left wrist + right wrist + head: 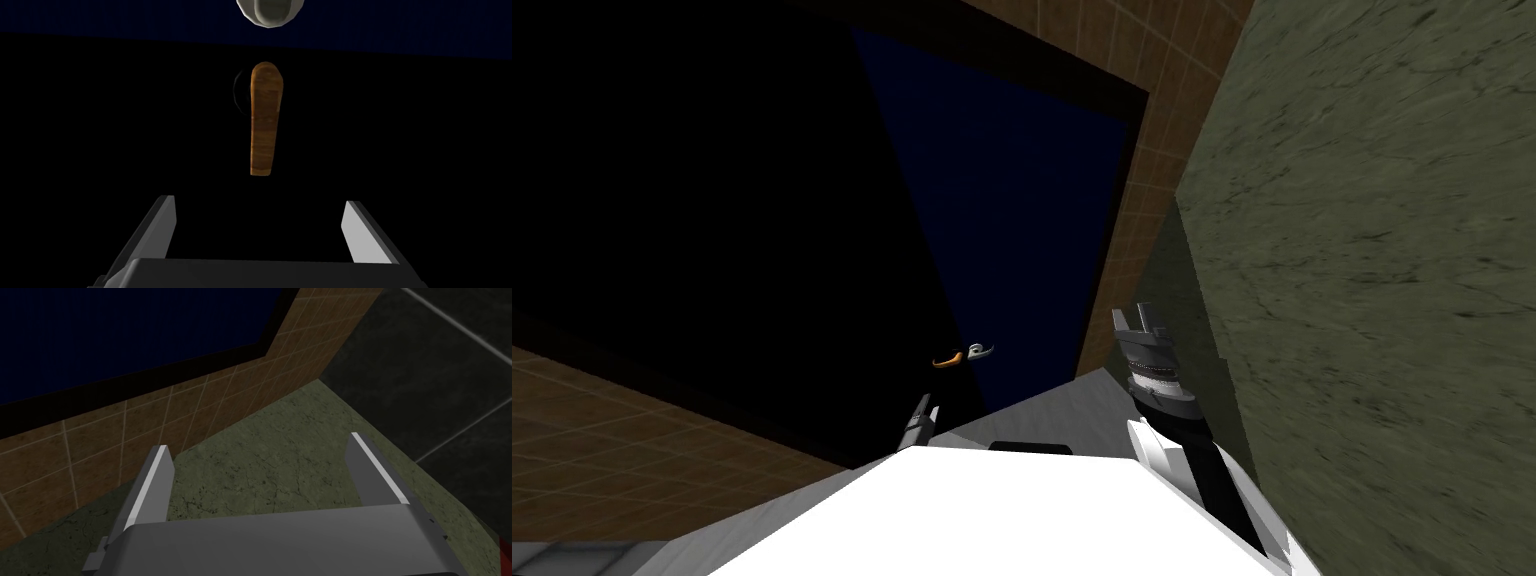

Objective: Pull the door open

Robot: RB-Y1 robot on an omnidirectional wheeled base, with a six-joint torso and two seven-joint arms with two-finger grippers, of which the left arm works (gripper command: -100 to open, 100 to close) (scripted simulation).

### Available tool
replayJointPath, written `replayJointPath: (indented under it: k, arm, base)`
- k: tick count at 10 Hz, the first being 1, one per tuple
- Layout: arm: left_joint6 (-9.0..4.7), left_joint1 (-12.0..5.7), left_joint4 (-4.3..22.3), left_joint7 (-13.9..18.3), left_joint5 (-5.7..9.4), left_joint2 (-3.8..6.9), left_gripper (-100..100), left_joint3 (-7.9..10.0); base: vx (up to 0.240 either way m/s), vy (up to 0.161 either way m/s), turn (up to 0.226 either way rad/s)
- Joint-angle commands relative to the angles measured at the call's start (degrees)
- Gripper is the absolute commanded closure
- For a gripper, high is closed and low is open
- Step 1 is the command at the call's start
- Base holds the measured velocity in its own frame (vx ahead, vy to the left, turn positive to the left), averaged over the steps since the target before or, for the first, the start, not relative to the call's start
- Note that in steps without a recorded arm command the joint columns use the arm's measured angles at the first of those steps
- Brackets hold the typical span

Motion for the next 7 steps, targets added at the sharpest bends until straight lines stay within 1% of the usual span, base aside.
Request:
replayJointPath:
  k: [1,2,3,4,5,6,7]
  arm:
    - [0.00,0.00,0.0,0.0,0.00,0.00,-100,0.00]
    - [-0.18,0.57,1.8,0.5,0.81,0.93,-100,1.50]
    - [-0.24,0.79,2.7,0.8,1.20,1.40,-100,2.27]
    - [-0.35,1.05,4.0,1.3,1.78,2.10,-100,3.41]
    - [-0.41,1.16,4.7,1.6,2.07,2.47,-100,4.00]
    - [-0.53,1.27,6.2,2.2,2.64,3.18,-100,5.16]
    - [-0.62,1.24,7.2,2.6,3.03,3.68,-100,5.95]
  base:
    - [0.076,0.026,-0.010]
    - [0.008,0.004,0.019]
    - [-0.002,-0.002,0.018]
    - [0.000,0.000,0.000]
    - [0.000,0.000,0.000]
    - [0.021,0.010,-0.026]
    - [0.037,0.025,-0.033]
